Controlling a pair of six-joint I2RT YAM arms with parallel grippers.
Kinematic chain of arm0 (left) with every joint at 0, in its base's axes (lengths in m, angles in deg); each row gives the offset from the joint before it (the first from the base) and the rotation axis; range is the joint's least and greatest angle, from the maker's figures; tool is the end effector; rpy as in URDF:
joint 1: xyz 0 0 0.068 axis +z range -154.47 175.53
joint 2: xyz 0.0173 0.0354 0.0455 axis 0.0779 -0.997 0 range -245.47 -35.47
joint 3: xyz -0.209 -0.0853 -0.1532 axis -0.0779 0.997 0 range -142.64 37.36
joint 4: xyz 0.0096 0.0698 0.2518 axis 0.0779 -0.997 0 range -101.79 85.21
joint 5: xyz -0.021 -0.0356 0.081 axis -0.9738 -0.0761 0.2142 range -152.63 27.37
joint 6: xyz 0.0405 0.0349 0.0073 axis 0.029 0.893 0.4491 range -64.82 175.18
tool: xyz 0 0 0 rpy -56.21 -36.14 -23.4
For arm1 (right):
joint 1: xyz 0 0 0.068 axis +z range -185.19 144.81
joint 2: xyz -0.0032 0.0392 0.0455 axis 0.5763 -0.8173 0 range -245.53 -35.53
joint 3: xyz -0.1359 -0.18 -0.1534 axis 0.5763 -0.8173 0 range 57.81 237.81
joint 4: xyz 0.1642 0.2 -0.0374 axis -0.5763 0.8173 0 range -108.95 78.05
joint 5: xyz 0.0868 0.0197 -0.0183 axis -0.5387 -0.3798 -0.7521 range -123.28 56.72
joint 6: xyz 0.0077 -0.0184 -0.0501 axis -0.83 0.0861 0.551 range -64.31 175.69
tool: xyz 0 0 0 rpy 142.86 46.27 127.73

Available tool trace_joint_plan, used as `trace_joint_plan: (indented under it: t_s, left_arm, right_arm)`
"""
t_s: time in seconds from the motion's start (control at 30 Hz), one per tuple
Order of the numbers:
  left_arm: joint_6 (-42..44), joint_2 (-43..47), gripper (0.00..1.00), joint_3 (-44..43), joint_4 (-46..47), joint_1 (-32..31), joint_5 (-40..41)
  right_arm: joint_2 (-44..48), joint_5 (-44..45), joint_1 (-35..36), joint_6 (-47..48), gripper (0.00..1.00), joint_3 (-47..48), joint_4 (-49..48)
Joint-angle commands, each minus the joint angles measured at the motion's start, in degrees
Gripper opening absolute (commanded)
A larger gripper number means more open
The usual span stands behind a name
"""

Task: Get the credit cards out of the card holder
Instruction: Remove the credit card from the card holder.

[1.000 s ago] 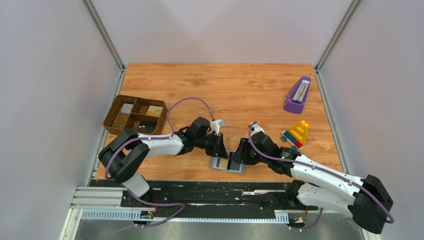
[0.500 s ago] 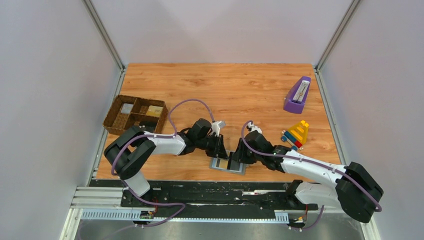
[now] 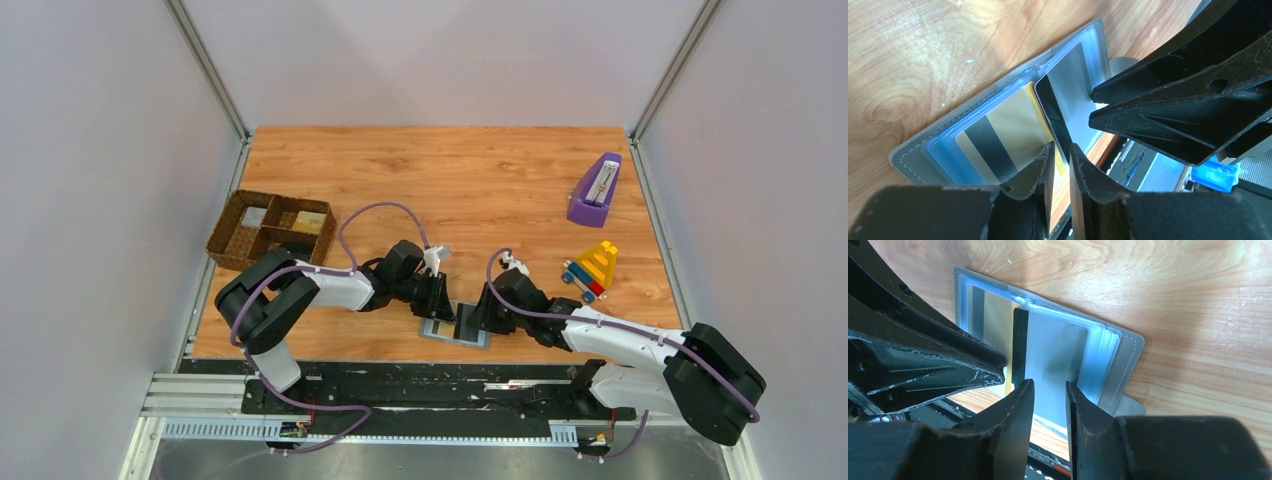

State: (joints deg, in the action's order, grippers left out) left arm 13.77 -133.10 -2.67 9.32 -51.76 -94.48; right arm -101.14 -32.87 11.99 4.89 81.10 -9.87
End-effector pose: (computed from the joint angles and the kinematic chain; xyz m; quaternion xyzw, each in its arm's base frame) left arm 0.1984 -0.2424 0.1287 0.1536 0.8767 -0.4457 0.0953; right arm 0.1366 0.1471 0.1476 0.0310 0.9433 0.2472 0.2194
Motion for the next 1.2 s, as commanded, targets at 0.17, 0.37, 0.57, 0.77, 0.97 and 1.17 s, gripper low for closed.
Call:
trace_joint_plan:
  t_s: [0.17,0.37,0.57,0.77,0.97,1.17]
  left_arm:
    - [1.23,-1.27,0.26,0.14,3.16,-0.25,0.05]
    - [-0.75,-2.34,0.27,0.82,6.5,-0.26,-1.25]
    - [-2.15,-2.95,0.27,1.32,8.73,-0.26,-2.38]
    - [-5.87,-3.25,0.27,2.25,10.77,-0.26,-3.66]
    - [-2.74,0.07,0.26,1.26,0.3,-0.26,2.84]
    - [-1.25,1.36,0.28,-0.47,-3.82,-0.28,5.14]
  right_arm:
    - [-0.23,0.5,-0.48,-0.96,0.31,-1.95,-0.43]
    - [-0.18,-1.48,-0.51,-1.22,0.3,-2.2,-0.87]
    - [-0.23,-1.55,-0.59,-1.35,0.3,-2.17,-1.12]
    - [-0.88,-1.9,-0.59,-1.31,0.3,-2.24,-1.54]
    - [-1.19,-1.46,-0.61,-1.56,0.29,-2.71,-1.61]
    - [-2.42,-1.81,-1.21,-2.74,0.28,-3.21,-1.52]
